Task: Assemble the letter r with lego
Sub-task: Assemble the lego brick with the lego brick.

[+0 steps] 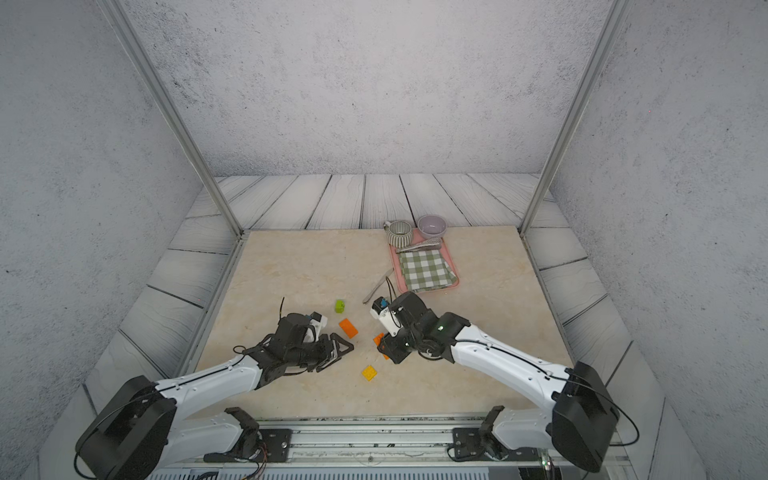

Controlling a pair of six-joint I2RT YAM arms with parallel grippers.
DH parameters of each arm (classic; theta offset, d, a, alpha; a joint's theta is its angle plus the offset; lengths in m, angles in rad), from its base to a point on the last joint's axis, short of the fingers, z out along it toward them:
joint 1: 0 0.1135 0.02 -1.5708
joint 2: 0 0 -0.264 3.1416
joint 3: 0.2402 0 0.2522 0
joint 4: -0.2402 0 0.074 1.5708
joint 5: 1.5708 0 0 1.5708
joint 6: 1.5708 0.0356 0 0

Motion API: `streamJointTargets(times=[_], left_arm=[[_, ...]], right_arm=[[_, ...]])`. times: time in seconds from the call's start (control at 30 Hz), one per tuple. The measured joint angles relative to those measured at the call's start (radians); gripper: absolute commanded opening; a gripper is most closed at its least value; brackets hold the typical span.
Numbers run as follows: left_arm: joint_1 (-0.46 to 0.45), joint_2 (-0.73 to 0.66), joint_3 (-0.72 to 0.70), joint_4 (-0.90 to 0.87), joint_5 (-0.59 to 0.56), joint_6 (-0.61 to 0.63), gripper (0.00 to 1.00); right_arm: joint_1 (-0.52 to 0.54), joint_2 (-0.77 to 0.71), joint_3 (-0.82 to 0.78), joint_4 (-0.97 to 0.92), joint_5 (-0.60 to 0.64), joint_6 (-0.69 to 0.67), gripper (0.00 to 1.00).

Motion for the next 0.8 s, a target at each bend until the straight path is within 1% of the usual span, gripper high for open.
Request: streamJointTargets(times=[0.1, 0.2, 0.3, 0.4, 0.63, 0.8], left_arm=[[0.0, 0.02, -0.001, 0.025, 0.01, -0.005, 0.68], [0.0, 0.047, -0.01, 0.05, 0.018, -0.01, 0.65], [-0.003, 0.085, -0.032, 0.082, 0.029, -0.022, 0.55], [-0.008, 0.129, -0.047, 0.11, 0.04, -0.04, 0.48], [-0.014, 0.174, -0.049, 0.152, 0.054, -0.049, 0.4], [-0.014, 0.21, -0.049, 0.182, 0.064, -0.051, 0.38]], right_arm=[[0.088, 0.034, -0.011, -0.028, 0.058, 0.034, 0.0], [0.145, 0.075, -0.014, -0.045, 0.091, 0.046, 0.0], [0.151, 0.124, -0.016, -0.047, 0.111, 0.049, 0.0], [0.154, 0.182, -0.008, -0.057, 0.124, 0.05, 0.0], [0.19, 0.295, 0.047, -0.08, 0.167, 0.072, 0.0], [0.202, 0.341, 0.075, -0.087, 0.169, 0.09, 0.0]])
